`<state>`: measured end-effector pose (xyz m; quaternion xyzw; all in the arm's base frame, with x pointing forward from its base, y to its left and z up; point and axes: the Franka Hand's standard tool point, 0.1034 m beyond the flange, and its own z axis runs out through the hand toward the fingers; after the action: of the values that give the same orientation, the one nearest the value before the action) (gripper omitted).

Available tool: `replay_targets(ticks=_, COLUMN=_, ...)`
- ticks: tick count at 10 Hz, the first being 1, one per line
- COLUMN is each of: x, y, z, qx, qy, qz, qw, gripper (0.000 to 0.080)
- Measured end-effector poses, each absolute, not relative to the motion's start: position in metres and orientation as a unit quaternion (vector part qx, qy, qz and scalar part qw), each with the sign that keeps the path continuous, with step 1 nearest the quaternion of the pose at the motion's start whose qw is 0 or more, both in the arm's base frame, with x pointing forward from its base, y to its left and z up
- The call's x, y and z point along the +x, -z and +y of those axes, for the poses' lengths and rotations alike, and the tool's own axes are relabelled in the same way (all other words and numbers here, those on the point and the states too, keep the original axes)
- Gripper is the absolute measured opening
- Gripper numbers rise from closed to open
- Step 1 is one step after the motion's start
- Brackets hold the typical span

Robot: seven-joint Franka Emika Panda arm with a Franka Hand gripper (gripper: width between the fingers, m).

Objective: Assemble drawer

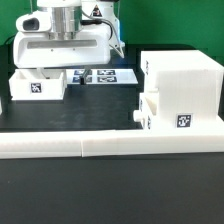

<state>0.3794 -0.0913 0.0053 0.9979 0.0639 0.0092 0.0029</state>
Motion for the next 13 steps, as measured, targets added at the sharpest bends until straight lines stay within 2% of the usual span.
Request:
replay_targets(ticks=1, x=0.38, y=-0.005, z=-0.09, qx=0.998, qy=-0.009, qz=0.065, qw=0.003, gripper=0.0648)
replay_targets(ticks=3, x=0.38, y=-0.005, z=-0.09, qx=0.998, qy=-0.009, qz=0.065, qw=0.003, gripper=0.0365)
replay_targets(ticks=4, x=0.38, y=-0.005, z=-0.09, qx=0.998, qy=-0.009, qz=0.065, qw=0.003, gripper=0.0365)
replay_targets(ticks=6, x=0.38, y=-0.005, z=-0.09, qx=0.998, qy=-0.009, qz=0.065, qw=0.003, gripper=0.0073)
replay_targets(ticks=10, x=0.38, y=-0.005, z=-0.09, qx=0.998, qy=-0.009, qz=0.066, qw=0.003, gripper=0.0042)
replay_targets(ticks=13, x=0.395, y=-0.016, z=-0.068, qx=0.996, qy=-0.016, qz=0.09, qw=0.001, gripper=0.0042)
